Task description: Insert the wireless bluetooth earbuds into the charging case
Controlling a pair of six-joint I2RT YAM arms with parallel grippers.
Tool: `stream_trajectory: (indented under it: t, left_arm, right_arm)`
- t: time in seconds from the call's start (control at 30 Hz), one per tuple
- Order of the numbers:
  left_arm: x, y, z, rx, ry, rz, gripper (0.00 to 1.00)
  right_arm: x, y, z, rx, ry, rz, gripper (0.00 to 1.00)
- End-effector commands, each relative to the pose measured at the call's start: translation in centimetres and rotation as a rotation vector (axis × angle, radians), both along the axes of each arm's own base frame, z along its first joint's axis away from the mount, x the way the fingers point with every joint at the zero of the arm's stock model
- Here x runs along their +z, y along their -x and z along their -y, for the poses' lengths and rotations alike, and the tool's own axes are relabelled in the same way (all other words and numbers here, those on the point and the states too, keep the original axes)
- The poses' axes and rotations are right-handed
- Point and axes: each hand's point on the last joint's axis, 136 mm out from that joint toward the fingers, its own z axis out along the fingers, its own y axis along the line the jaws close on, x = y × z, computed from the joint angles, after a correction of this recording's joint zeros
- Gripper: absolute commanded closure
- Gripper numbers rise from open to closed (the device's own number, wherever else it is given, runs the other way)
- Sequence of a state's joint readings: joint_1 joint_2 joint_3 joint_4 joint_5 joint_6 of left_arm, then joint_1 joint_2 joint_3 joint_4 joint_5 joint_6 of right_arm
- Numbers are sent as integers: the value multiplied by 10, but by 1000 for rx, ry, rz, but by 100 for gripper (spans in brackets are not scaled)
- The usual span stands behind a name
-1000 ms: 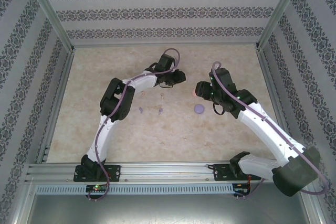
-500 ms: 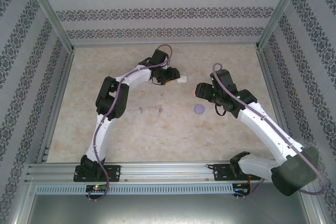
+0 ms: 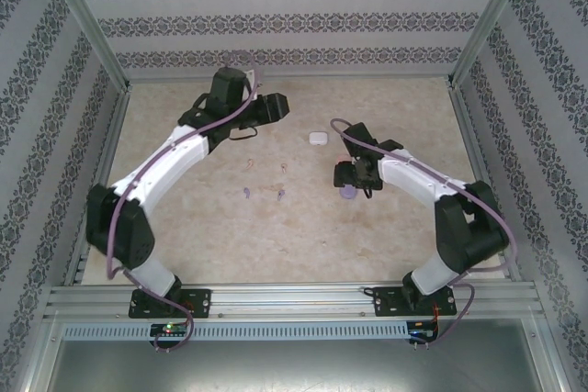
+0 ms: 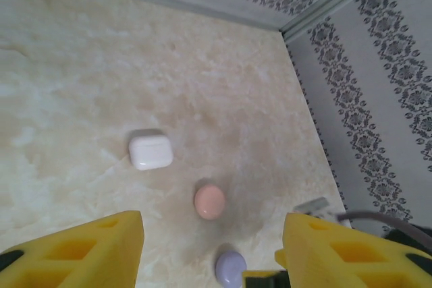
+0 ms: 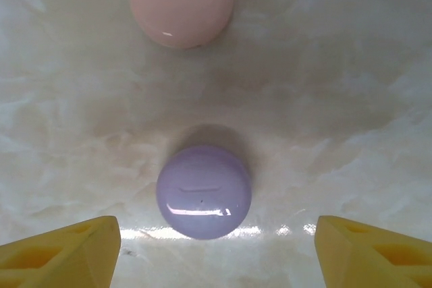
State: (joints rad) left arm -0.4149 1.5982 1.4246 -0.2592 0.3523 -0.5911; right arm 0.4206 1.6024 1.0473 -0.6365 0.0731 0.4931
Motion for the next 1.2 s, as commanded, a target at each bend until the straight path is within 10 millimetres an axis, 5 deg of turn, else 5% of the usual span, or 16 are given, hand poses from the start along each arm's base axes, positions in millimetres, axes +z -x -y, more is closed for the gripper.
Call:
stream_trajectory:
  t: [0.0, 0.33, 0.53, 0.7, 0.93, 1.17]
  left_arm:
    - [0, 6, -25, 70, -76, 83, 40]
    - [-5, 37, -63, 174, -139, 136, 35]
    - [-11, 47, -81, 252, -146, 147, 18]
    - [-12, 52, -93, 306, -145, 161, 13]
    - [-19, 54, -100, 359, -120, 134, 0]
    - [-26, 58, -99, 374, -66, 114, 1]
  right_arm:
    - [-4, -8, -2, -4, 5, -23, 24]
    - [-37, -10, -6, 4, 71, -108, 29]
    - [-48, -5, -7, 5, 78, -140, 32]
    - [-53, -1, -10, 18, 83, -150, 35]
    - [-57, 5, -15, 25, 72, -159, 46]
    - [-50, 9, -18, 13, 35, -140, 63]
